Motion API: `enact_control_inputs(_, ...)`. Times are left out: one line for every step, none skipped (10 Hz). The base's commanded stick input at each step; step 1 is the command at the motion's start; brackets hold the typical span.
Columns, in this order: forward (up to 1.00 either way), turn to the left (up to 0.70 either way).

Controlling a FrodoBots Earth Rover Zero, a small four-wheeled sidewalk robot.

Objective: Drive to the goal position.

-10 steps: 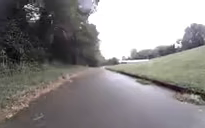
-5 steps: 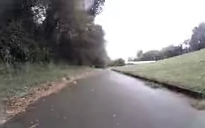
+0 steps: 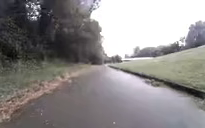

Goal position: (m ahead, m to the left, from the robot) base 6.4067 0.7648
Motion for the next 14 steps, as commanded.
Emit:
enact_control_inputs(1.0, -0.1)
enact_control_inputs(1.0, -0.12)
enact_control_inputs(1.0, -0.11)
enact_control_inputs(1.0, -0.09)
enact_control_inputs(1.0, -0.12)
enact_control_inputs(1.0, -0.14)
enact_control_inputs(1.0, -0.15)
enact_control_inputs(1.0, -0.15)
enact_control_inputs(1.0, -0.13)
enact_control_inputs(1.0, -0.1)
enact_control_inputs(1.0, -0.06)
enact_control_inputs(1.0, -0.03)
enact_control_inputs(1.0, 0.0)
enact_control_inputs(1.0, -0.02)
